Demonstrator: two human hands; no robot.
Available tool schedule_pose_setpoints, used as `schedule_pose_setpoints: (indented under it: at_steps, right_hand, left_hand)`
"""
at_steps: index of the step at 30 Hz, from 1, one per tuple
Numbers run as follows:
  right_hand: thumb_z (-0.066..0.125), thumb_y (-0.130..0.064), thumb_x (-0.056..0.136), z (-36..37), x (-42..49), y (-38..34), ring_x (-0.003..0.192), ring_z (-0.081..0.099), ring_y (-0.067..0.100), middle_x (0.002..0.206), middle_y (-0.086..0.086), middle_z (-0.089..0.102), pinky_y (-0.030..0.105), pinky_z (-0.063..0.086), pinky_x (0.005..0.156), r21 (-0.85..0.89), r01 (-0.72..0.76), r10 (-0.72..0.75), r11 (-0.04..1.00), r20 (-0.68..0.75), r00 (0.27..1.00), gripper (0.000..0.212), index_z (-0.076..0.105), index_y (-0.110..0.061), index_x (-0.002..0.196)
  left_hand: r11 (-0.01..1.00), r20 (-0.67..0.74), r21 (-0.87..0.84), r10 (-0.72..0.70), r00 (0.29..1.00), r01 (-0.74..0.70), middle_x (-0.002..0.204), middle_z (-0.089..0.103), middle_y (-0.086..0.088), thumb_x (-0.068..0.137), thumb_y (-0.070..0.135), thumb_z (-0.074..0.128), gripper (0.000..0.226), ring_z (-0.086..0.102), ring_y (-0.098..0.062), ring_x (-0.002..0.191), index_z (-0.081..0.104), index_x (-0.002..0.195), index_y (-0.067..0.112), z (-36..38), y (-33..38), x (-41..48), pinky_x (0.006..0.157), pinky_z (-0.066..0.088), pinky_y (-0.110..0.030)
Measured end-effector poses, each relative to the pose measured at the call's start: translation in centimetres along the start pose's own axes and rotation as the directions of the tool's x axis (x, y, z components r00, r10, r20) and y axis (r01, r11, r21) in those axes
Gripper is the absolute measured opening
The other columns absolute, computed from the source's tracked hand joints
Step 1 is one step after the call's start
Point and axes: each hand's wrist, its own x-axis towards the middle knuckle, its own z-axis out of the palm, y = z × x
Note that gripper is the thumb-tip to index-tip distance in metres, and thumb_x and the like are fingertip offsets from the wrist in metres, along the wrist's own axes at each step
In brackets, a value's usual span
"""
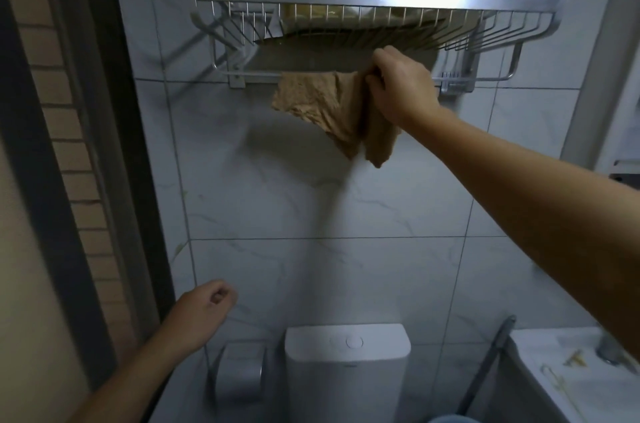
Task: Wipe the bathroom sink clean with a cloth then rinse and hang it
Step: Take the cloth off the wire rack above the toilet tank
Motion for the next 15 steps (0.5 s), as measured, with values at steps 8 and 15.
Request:
schedule_pose_setpoints:
  at_steps: [8,15]
  right_hand:
    - [0.057,-0.022,0.095,-4.0,-6.7,-2.2,0.079,0.057,0.015,0.091,-0.003,0.061,0.032,0.05,0.068,0.293,-0.104,0.062,0.95,0.149,0.987,0.004,0.058,-0.019,0.098]
    - [0.058,-0.03,0.089,-3.0,-27.0,-7.7,0.073,0.062,0.011,0.08,-0.007,0.066,0.04,0.053,0.067,0.492,-0.369,0.06,0.788,0.536,0.842,0.007,0.06,-0.025,0.085]
  left_hand:
    - [0.996,-0.008,-0.072,-0.046,0.999,0.045,0.075,0.072,-0.003,0.098,0.022,0.062,0.023,0.07,-0.022,0.072,0.068,0.076,0.019,2.1,-0.3,-4.6,0.074,0.053,-0.034]
    - [0.932,0.086,-0.246,-0.252,0.964,0.266,0.084,0.075,-0.006,0.102,0.011,0.056,0.02,0.07,-0.022,0.073,0.071,0.088,0.012,10.3,-4.7,-13.7,0.07,0.052,-0.031]
